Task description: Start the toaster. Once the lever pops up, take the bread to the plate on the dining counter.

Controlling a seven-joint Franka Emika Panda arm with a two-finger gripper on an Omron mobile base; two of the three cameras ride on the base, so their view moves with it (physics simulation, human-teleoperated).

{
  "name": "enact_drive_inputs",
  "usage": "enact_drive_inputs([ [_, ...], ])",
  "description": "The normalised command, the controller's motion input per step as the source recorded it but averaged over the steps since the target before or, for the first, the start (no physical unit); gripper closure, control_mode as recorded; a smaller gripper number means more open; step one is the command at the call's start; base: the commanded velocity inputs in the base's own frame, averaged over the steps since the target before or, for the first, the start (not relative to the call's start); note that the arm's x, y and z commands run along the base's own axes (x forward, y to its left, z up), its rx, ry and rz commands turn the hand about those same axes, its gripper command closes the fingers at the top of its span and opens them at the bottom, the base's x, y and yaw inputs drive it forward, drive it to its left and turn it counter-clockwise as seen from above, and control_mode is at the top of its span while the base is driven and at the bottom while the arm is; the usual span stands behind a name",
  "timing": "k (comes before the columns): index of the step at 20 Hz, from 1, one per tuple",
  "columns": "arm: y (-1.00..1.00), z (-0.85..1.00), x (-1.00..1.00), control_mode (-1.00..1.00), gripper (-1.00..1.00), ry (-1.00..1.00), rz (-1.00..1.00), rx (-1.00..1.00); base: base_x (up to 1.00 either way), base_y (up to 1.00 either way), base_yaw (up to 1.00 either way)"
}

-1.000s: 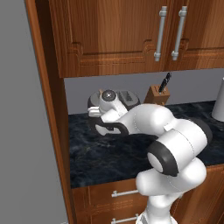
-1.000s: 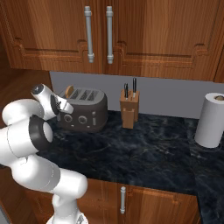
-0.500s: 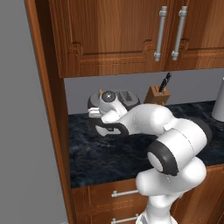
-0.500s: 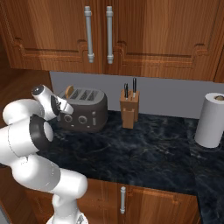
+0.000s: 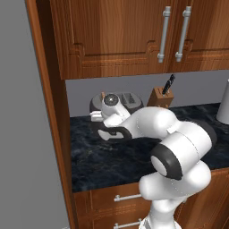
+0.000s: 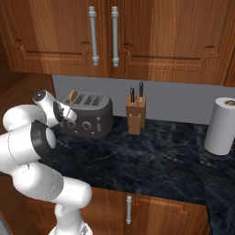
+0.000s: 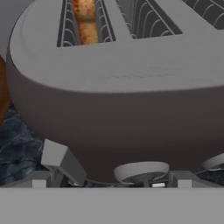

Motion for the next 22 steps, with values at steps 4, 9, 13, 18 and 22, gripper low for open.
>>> enact_drive_inputs([
  [4,0.0,-0.08,0.0,-1.0,-1.0,0.0,0.0,0.0,0.0,0.0,0.0],
  [9,0.0,-0.1,0.0,-1.0,-1.0,0.0,0.0,0.0,0.0,0.0,0.0],
  [13,0.0,-0.15,0.0,-1.0,-1.0,0.0,0.0,0.0,0.0,0.0,0.0],
  [18,0.0,-0.17,0.0,-1.0,-1.0,0.0,0.0,0.0,0.0,0.0,0.0],
  [22,0.0,-0.16,0.0,-1.0,-1.0,0.0,0.0,0.0,0.0,0.0,0.0],
])
